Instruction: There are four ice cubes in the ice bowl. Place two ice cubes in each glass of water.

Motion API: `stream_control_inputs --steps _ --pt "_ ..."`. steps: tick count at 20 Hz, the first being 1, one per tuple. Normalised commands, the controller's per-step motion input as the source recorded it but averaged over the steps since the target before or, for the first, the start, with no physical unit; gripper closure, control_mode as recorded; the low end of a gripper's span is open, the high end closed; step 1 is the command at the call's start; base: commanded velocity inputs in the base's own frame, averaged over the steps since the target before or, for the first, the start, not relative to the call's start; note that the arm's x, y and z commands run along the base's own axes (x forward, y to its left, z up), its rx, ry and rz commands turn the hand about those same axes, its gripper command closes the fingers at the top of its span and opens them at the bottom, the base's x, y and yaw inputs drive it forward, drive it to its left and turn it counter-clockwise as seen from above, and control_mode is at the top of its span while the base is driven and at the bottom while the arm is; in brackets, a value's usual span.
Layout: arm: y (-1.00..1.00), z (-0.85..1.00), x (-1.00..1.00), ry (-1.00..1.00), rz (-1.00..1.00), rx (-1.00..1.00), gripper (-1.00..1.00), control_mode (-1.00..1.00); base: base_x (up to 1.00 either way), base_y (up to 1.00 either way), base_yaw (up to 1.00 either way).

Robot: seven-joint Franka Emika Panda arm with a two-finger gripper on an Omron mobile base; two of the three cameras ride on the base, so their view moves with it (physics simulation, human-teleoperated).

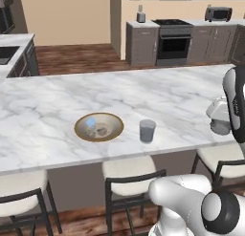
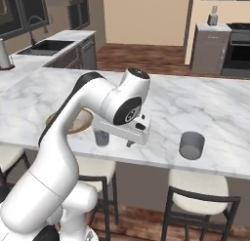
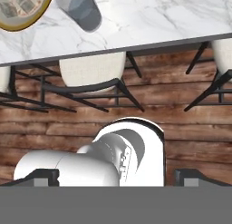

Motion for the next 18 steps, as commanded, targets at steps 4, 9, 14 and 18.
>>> stream_control_inputs --steps 4,9,14,18 --pt "0.00 0.00 0.00 0.00 0.00 0.00 -1.00 1.00 0.00 -0.44 0.00" --pt "0.00 0.00 0.00 0.00 0.00 0.00 -1.00 1.00 0.03 -0.44 0.00" --pt "0.00 0.00 0.00 0.00 0.00 0.00 -1.00 1.00 0.10 -0.43 0.00" --pt "0.00 0.00 0.00 0.00 0.00 0.00 -1.00 1.00 0.21 -0.41 0.00"
